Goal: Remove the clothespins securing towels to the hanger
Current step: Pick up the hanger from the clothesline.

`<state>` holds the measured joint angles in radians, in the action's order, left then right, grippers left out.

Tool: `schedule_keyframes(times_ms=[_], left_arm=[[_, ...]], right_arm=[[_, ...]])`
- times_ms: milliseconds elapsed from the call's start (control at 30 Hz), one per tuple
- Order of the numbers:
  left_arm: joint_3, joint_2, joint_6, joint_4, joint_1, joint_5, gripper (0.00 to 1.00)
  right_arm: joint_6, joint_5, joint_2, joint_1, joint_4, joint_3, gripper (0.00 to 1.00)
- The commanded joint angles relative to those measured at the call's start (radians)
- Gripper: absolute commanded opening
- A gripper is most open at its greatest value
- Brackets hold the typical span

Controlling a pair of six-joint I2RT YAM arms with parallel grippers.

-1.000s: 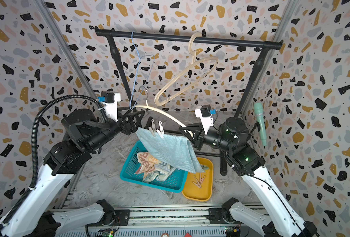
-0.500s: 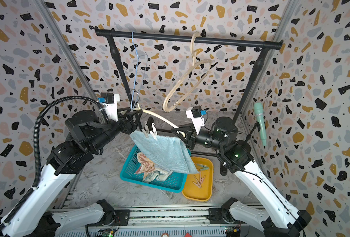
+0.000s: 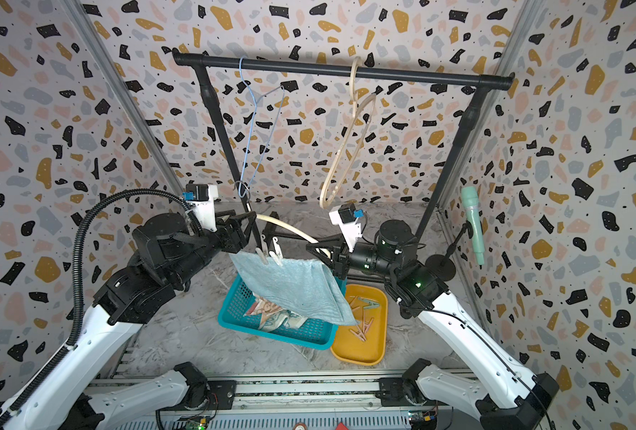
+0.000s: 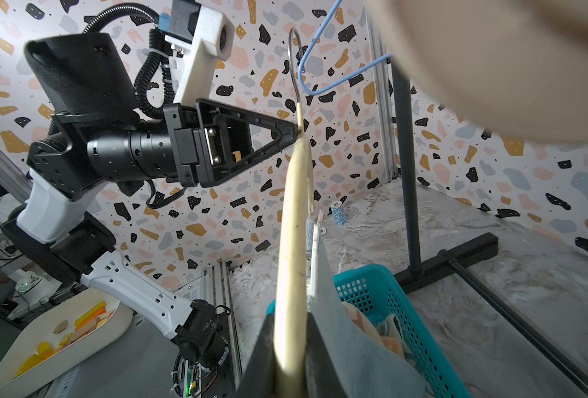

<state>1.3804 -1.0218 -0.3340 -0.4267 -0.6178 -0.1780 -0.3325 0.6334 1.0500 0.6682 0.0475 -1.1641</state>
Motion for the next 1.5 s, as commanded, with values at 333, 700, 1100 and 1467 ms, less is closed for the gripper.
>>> schedule_keyframes(times_ms=[333, 700, 1100, 1467], left_arm=[[0.017, -0.038, 0.009, 0.079, 0.081, 0.097, 0.48], [-0.030, -0.049, 0.003, 0.144, 0.106, 0.169, 0.52], [-0.123, -0.058, -0.037, 0.269, 0.222, 0.294, 0.22], [-0.150, -0.066, -0.016, 0.318, 0.240, 0.364, 0.00]], right_arm=[[-0.009, 0.015, 0.015, 0.020, -0.166, -0.010, 0.00], [-0.009, 0.018, 0.050, 0.021, -0.196, -0.009, 0.00], [-0.010, 0.024, 0.078, 0.022, -0.215, 0.001, 0.00], [-0.008, 0.027, 0.101, 0.022, -0.222, -0.005, 0.00]])
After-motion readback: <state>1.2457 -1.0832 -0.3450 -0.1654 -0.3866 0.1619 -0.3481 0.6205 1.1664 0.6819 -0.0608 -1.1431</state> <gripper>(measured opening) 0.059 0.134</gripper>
